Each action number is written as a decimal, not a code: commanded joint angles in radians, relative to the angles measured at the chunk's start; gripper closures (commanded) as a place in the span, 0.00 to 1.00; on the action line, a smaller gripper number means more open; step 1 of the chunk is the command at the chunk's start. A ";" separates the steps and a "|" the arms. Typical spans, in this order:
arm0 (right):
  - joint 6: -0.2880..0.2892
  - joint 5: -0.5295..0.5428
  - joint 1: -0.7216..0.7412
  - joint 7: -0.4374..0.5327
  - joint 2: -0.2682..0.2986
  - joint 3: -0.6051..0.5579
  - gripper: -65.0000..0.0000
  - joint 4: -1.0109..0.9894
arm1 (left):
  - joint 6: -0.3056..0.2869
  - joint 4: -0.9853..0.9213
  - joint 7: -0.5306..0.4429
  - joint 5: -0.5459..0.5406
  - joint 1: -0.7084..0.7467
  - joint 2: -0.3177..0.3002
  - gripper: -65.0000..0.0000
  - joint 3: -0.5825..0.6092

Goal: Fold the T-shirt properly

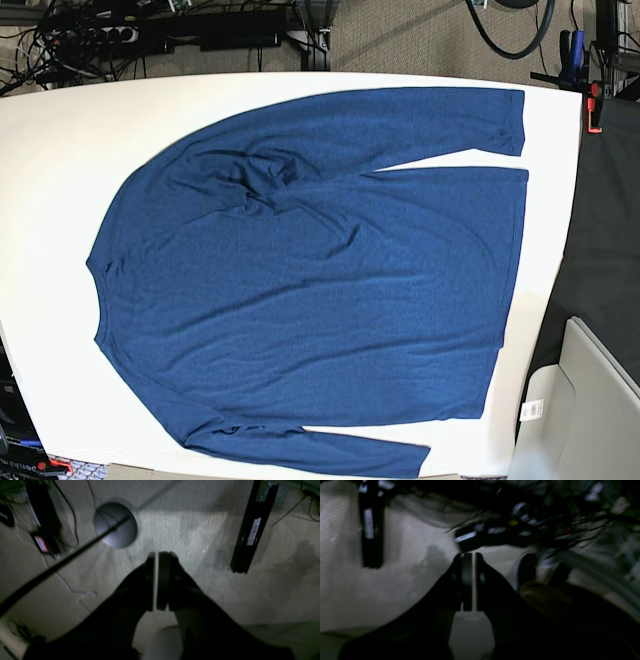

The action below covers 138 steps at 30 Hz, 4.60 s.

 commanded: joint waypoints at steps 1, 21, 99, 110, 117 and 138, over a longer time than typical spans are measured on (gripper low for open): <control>0.000 0.003 -0.045 0.018 0.016 0.002 1.00 0.067 | 0.007 0.058 -0.008 -0.002 0.045 -0.013 1.00 -0.003; 0.006 0.002 -0.502 -0.219 0.046 0.252 1.00 1.147 | 0.007 1.025 0.130 -0.183 0.445 -0.013 1.00 -0.189; 0.135 0.277 -0.013 -0.522 0.043 0.257 0.68 1.290 | -0.168 1.060 0.708 -0.652 0.031 -0.035 0.63 -0.284; 0.135 0.277 -0.013 -0.522 0.042 0.257 0.68 1.290 | -0.168 1.066 0.708 -0.652 0.031 -0.036 1.00 -0.265; 0.135 0.277 0.012 -0.548 0.010 0.255 0.68 1.288 | -0.168 1.157 0.708 -0.651 0.032 -0.038 1.00 -0.314; 0.135 0.688 0.207 -0.884 -0.217 0.530 0.47 1.169 | -0.168 1.182 0.708 -0.651 0.032 -0.036 1.00 -0.325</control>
